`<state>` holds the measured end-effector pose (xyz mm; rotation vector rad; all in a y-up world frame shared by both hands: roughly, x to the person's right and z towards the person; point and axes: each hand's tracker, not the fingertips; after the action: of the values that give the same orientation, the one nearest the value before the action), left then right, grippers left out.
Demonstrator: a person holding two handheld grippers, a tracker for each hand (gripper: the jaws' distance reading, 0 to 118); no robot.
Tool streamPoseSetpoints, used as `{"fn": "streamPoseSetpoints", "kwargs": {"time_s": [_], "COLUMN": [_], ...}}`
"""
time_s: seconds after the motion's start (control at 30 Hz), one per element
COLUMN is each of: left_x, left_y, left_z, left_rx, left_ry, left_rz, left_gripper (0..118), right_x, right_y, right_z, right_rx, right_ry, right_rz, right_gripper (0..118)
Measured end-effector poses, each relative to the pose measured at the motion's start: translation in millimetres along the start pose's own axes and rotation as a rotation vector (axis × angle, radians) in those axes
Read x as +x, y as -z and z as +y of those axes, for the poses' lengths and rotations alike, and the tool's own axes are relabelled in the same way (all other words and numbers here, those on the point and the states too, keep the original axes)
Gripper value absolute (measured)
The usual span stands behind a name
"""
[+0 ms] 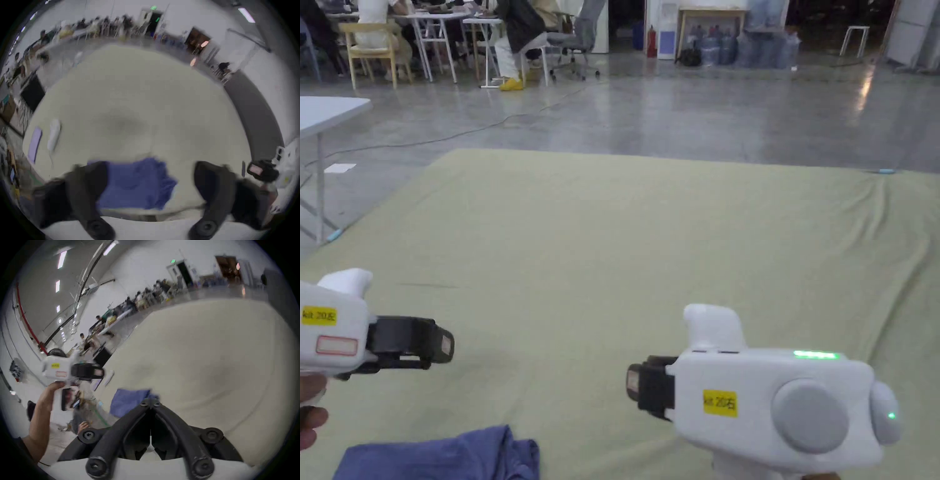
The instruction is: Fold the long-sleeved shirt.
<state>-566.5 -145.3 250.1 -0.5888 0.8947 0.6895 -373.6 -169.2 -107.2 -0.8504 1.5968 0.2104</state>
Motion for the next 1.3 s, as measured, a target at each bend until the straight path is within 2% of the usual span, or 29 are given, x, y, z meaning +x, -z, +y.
{"fn": "streamPoseSetpoints", "kwargs": {"time_s": [0.03, 0.1, 0.2, 0.3, 0.4, 0.47, 0.53, 0.63, 0.77, 0.93, 1.1, 1.13, 1.17, 1.2, 1.23, 1.27, 1.3], "left_x": [20, 72, 146, 214, 261, 286, 313, 329, 335, 338, 340, 339, 338, 337, 337, 336, 336], "left_y": [-15, -49, -93, -116, -113, -102, -97, -79, -71, -83, -99, -101, -102, -103, -102, -101, -116], "left_z": [11, 31, 42, 33, 18, 2, -19, -41, -58, -63, -62, -61, -60, -59, -58, -58, -62], "left_rx": [0.075, 0.287, 0.551, 0.747, 0.838, 0.831, 0.801, 0.736, 0.700, 0.718, 0.746, 0.735, 0.713, 0.704, 0.698, 0.690, 0.716], "left_ry": [0.055, 0.166, 0.308, 0.340, 0.307, 0.307, 0.323, 0.332, 0.350, 0.337, 0.341, 0.346, 0.355, 0.350, 0.336, 0.332, 0.327], "left_rz": [0.008, 0.092, 0.123, 0.090, 0.008, 0.013, 0.020, 0.003, 0.038, 0.062, 0.041, 0.023, -0.023, -0.045, -0.029, -0.020, -0.043], "left_gripper": [84, 0, 0, 0, 0, 0, 0, 0, 0, 0, 0, 0, 0, 29, 72, 115, 116], "right_x": [9, 20, 25, 19, 15, 16, 21, 40, 54, 52, 41, 40, 39, 41, 41, 46, 46], "right_y": [-19, -74, -150, -208, -243, -252, -259, -257, -248, -251, -250, -249, -248, -246, -249, -245, -245], "right_z": [15, 48, 81, 91, 90, 82, 70, 46, 23, 23, 24, 24, 27, 33, 29, 43, 48], "right_rx": [0.059, 0.220, 0.447, 0.627, 0.699, 0.706, 0.713, 0.662, 0.600, 0.604, 0.628, 0.637, 0.636, 0.600, 0.583, 0.582, 0.573], "right_ry": [-0.030, -0.084, -0.141, -0.195, -0.229, -0.269, -0.246, -0.176, -0.198, -0.158, -0.201, -0.208, -0.202, -0.183, -0.164, -0.167, -0.162], "right_rz": [-0.055, -0.178, -0.249, -0.333, -0.391, -0.441, -0.503, -0.458, -0.495, -0.476, -0.482, -0.492, -0.494, -0.480, -0.472, -0.413, -0.397], "right_gripper": [0, 0, 0, 0, 0, 0, 0, 0, 0, 0, 0, 15, 53, 107, 118, 118, 118]}}
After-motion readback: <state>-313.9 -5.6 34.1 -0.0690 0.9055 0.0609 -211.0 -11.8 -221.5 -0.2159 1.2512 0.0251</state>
